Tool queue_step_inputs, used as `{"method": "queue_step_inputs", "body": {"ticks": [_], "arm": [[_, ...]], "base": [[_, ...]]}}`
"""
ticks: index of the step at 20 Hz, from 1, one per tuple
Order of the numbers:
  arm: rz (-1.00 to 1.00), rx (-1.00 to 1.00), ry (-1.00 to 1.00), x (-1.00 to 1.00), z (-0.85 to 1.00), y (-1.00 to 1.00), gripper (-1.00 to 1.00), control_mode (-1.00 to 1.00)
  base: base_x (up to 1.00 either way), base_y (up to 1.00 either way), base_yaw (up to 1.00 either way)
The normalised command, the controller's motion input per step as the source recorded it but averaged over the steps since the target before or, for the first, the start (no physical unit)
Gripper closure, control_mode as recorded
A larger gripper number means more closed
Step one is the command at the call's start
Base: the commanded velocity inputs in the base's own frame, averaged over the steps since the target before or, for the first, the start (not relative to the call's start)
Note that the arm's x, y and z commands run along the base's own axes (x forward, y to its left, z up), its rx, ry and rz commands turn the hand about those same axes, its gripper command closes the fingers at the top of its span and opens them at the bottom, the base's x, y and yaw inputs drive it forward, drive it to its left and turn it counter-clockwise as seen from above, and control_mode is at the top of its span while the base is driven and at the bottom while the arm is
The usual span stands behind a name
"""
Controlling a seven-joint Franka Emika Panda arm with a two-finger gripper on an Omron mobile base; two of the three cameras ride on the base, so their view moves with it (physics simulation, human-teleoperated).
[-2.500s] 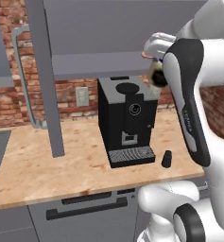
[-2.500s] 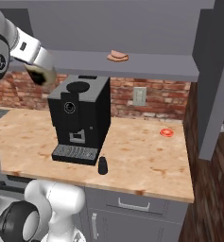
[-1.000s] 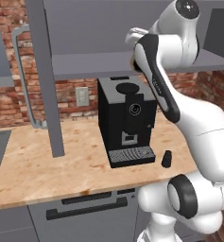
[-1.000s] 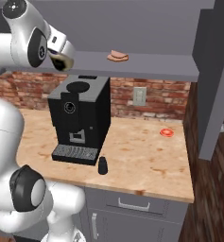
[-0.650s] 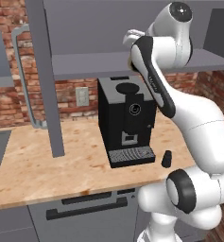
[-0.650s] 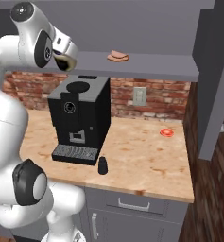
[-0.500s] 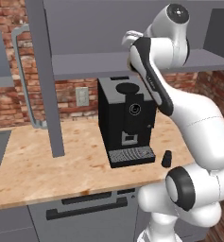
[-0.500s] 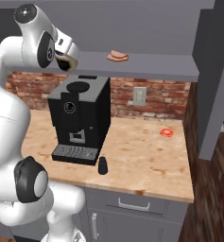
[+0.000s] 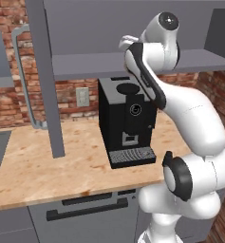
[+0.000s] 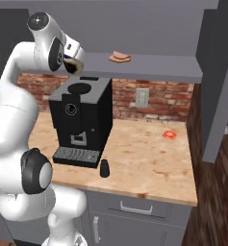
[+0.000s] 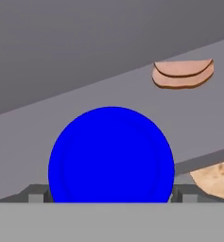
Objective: Pick the shaker and mayonnaise from the counter and place them in the cabinet.
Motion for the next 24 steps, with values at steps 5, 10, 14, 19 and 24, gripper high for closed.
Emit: {"method": "queue_step_inputs", "body": {"ticks": [5,10,14,19,24], "arm": [[0.00,0.00,0.00,0.45,-0.02,0.00,1.00,-1.00],[0.00,0.00,0.00,0.39,-0.01,0.00,1.00,-1.00],[0.00,0.00,0.00,0.36,-0.15,0.00,1.00,-1.00],[0.00,0.00,-0.01,0.31,-0.20,0.00,1.00,-1.00],[0.00,0.00,-0.01,0.36,-0.21,0.00,1.00,-1.00]], "base": [[0.00,0.00,0.00],[0.00,0.00,0.00],[0.00,0.00,0.00],[0.00,0.00,0.00],[0.00,0.00,0.00]]}}
